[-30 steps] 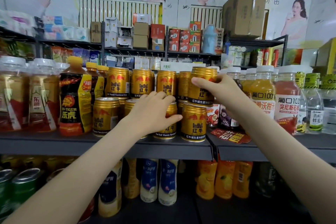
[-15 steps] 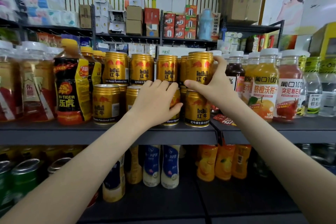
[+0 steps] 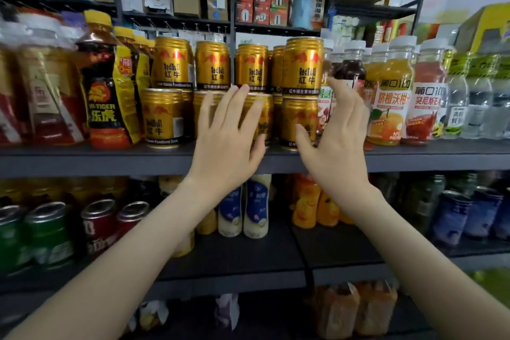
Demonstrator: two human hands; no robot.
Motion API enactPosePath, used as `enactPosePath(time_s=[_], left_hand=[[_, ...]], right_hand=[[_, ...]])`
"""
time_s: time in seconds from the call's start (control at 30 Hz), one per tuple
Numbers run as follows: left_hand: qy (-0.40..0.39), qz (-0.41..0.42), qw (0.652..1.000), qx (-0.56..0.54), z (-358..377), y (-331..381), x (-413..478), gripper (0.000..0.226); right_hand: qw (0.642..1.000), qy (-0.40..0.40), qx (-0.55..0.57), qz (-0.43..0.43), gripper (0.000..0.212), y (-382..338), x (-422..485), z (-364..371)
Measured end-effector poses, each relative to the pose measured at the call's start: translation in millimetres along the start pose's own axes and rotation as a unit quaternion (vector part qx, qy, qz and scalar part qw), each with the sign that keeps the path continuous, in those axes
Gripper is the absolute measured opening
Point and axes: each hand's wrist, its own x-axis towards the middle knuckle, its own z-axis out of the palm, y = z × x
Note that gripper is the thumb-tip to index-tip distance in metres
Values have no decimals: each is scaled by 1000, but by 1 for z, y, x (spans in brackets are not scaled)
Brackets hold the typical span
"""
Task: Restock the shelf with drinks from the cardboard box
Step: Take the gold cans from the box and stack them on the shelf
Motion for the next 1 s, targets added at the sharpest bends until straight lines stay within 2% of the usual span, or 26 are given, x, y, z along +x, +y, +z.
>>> enactPosePath(time_s=[0.07,0.13,0.27,0.4,0.5,0.63,0.7,0.83,1.0], left_hand=[[18,-14,999,-33,-19,5,-30,44],[2,-48,997,-53,-40,11,-70,42],[-118,-161,977,-74,-89,15,-180,44],[-270,-254,928,-38,-154,12,-294,50],[-361,-323,875,-21,-208,0,-362,57],[-413,-433,801,0,-275,-24,-446,62],[-418,-494,762,31,-311,-39,-485,63],[-449,-602,657,72,-383,-73,-567,69],[-476,-690,541,73,-463,-125,-664,70]], right_hand=[[999,-17,25,-23,60,-19,-26,-6],[994,-54,71,-55,53,-41,-58,-4],[961,-199,173,-87,42,-94,-145,15],[892,-353,260,-108,41,-169,-233,36],[834,-429,307,-160,41,-237,-284,48],[728,-546,352,-217,42,-326,-344,66],[694,-570,365,-247,41,-373,-372,79],[636,-611,365,-298,45,-473,-428,113],[563,-694,329,-307,48,-580,-485,156]])
